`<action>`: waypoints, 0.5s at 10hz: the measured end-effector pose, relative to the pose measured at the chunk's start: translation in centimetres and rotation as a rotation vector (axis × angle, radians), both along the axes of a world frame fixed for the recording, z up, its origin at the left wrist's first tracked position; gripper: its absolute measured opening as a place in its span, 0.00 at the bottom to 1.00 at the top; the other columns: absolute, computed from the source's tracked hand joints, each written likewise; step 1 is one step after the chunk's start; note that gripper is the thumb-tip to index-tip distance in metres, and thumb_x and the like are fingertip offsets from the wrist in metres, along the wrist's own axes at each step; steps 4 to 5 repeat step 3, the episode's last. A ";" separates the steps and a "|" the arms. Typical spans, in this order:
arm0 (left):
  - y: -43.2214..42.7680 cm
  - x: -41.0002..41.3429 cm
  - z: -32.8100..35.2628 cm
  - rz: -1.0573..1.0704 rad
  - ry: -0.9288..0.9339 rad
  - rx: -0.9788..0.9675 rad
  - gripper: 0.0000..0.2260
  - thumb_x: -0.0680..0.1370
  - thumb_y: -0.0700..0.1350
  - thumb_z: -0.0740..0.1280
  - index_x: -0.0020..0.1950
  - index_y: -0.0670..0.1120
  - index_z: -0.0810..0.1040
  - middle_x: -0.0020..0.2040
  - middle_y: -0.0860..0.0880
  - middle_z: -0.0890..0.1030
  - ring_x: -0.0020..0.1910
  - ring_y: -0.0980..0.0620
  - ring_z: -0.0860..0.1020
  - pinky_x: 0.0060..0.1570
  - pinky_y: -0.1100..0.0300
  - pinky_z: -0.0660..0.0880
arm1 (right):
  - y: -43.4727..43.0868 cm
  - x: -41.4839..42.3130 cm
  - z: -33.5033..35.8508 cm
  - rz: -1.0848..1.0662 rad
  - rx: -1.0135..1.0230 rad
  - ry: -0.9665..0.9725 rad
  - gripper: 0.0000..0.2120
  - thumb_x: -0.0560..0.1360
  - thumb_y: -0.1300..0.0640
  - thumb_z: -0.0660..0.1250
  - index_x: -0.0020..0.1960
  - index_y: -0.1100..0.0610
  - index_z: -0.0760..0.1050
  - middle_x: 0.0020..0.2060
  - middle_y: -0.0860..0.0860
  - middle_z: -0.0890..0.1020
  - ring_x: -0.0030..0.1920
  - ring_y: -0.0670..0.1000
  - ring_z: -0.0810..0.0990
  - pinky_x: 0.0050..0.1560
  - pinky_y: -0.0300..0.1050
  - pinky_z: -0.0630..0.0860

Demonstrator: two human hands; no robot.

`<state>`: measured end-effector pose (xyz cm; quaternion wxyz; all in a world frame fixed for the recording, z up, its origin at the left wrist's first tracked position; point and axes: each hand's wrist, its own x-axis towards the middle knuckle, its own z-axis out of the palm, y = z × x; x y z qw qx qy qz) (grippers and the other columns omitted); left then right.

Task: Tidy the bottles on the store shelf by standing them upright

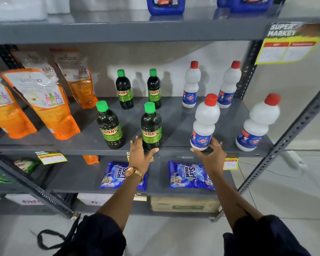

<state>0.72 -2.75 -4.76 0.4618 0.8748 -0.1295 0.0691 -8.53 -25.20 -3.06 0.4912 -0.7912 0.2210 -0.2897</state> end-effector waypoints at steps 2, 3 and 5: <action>-0.6 -0.2 -0.4 0.096 0.027 0.024 0.31 0.66 0.65 0.69 0.61 0.47 0.69 0.60 0.42 0.77 0.68 0.39 0.66 0.62 0.39 0.70 | -0.4 0.1 -0.4 0.015 -0.023 0.045 0.35 0.63 0.55 0.80 0.66 0.59 0.72 0.59 0.55 0.81 0.55 0.52 0.80 0.51 0.38 0.74; -1.0 0.0 -0.7 0.105 -0.004 0.041 0.32 0.66 0.64 0.70 0.61 0.46 0.69 0.60 0.41 0.78 0.70 0.37 0.63 0.67 0.41 0.65 | 0.0 -0.2 -0.5 0.037 0.060 -0.048 0.48 0.64 0.56 0.80 0.76 0.58 0.57 0.71 0.54 0.68 0.66 0.50 0.73 0.58 0.39 0.72; -1.0 0.0 -0.7 0.105 -0.004 0.041 0.32 0.66 0.64 0.70 0.61 0.46 0.69 0.60 0.41 0.78 0.70 0.37 0.63 0.67 0.41 0.65 | 0.0 -0.2 -0.5 0.037 0.060 -0.048 0.48 0.64 0.56 0.80 0.76 0.58 0.57 0.71 0.54 0.68 0.66 0.50 0.73 0.58 0.39 0.72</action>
